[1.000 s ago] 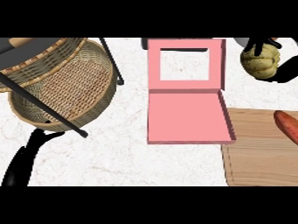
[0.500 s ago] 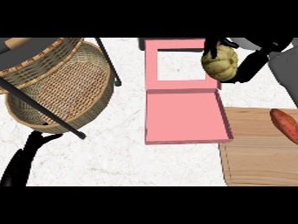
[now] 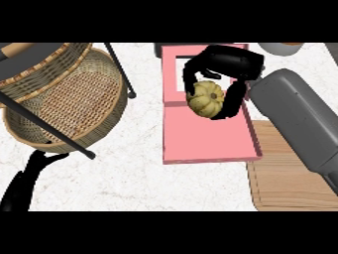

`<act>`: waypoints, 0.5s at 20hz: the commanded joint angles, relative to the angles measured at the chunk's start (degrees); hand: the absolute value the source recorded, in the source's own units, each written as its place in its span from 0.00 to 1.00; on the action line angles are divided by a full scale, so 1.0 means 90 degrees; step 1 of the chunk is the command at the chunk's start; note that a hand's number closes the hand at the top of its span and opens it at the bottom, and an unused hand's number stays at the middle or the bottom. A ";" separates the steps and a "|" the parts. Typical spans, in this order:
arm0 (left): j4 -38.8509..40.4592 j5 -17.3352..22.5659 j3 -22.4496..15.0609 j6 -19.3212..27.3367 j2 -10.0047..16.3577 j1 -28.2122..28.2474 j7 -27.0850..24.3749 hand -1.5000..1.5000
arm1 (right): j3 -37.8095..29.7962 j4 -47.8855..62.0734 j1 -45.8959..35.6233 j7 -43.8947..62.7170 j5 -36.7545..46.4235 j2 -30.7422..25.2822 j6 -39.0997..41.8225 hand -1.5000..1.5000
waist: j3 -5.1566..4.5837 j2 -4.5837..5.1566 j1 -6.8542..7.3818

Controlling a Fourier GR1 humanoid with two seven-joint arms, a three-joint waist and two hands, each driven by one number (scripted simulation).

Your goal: Pick the squash from the cutting board and place it in the cardboard box

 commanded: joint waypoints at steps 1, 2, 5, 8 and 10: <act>-0.0186 0.0027 -0.0091 -0.0090 -0.0320 -0.1031 -0.0212 0.50 | 0.0302 0.0293 0.0213 0.0441 0.0310 0.0630 -0.0305 1.00 | 0.0009 0.0027 -0.0106; -0.0113 0.0009 -0.0145 -0.0069 -0.0414 -0.1063 -0.0197 0.50 | 0.0258 0.0507 0.0036 0.0644 0.0257 0.0824 -0.0197 0.00 | 0.0007 0.0039 -0.0074; -0.0024 0.0103 0.0047 -0.0230 -0.0261 -0.1116 -0.0319 0.50 | 0.0276 0.0588 0.0273 0.0517 0.0381 0.0842 -0.0361 0.00 | 0.0011 0.0032 -0.0115; -0.0345 0.0090 0.0049 -0.0298 -0.0127 -0.0984 -0.0155 0.50 | 0.0149 0.0739 0.0193 0.0639 0.0254 0.1171 -0.0309 0.00 | 0.0016 0.0023 -0.0065; -0.0372 -0.0078 -0.0084 -0.0006 -0.0388 -0.0976 -0.0078 0.50 | 0.0031 0.0886 0.0390 0.0680 0.0127 0.1439 -0.0467 0.00 | 0.0018 0.0027 -0.0087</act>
